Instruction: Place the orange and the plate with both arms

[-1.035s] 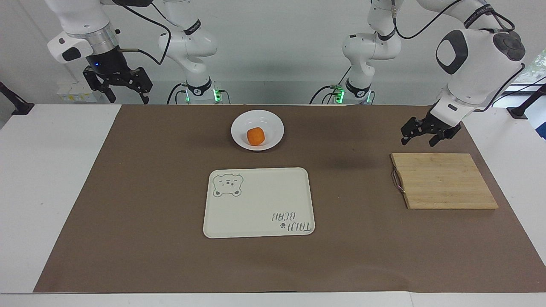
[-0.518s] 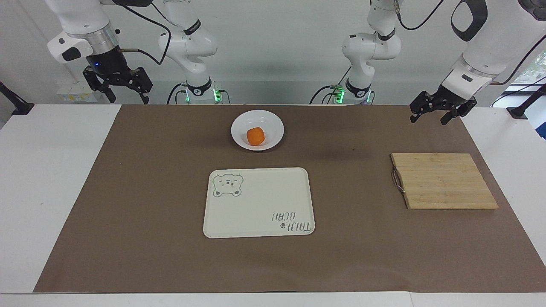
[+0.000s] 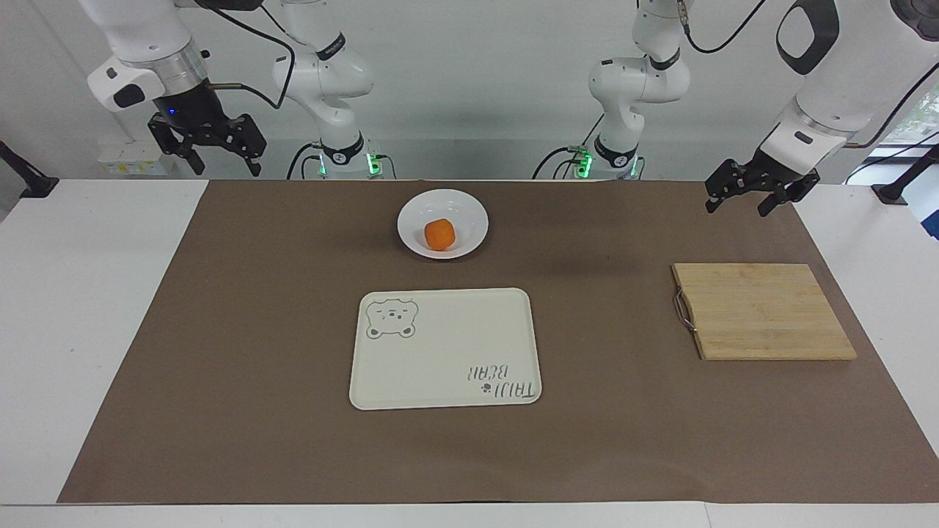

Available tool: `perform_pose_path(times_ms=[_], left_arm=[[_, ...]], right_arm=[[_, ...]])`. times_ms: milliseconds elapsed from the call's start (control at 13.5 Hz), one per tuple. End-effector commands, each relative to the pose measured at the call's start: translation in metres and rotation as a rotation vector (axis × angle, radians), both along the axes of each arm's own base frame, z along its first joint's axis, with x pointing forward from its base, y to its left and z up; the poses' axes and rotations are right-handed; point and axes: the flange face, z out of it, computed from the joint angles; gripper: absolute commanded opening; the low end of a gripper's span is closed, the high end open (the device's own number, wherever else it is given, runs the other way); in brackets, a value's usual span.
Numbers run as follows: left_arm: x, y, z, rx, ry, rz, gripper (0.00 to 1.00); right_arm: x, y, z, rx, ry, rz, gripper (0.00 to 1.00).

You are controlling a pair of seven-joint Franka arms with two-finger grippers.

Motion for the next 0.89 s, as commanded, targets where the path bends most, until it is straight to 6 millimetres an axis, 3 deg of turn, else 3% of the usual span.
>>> perform_pose_path(times_ms=[0, 74, 296, 518, 813], left_arm=[[0.0, 0.002, 0.002, 0.016, 0.01, 0.0, 1.0], [0.0, 0.002, 0.002, 0.016, 0.01, 0.0, 1.0], [0.0, 0.002, 0.002, 0.016, 0.01, 0.0, 1.0], [0.0, 0.002, 0.002, 0.016, 0.01, 0.002, 1.0], [0.0, 0.002, 0.002, 0.016, 0.01, 0.0, 1.0]], right_arm=[[-0.007, 0.028, -0.029, 0.15, 0.045, 0.063, 1.0], [-0.008, 0.047, -0.045, 0.184, 0.055, 0.11, 1.0], [-0.028, 0.076, -0.09, 0.341, 0.069, 0.107, 1.0], [-0.039, 0.085, -0.143, 0.471, 0.113, 0.147, 1.0], [-0.069, 0.093, -0.231, 0.61, 0.155, 0.163, 1.0]])
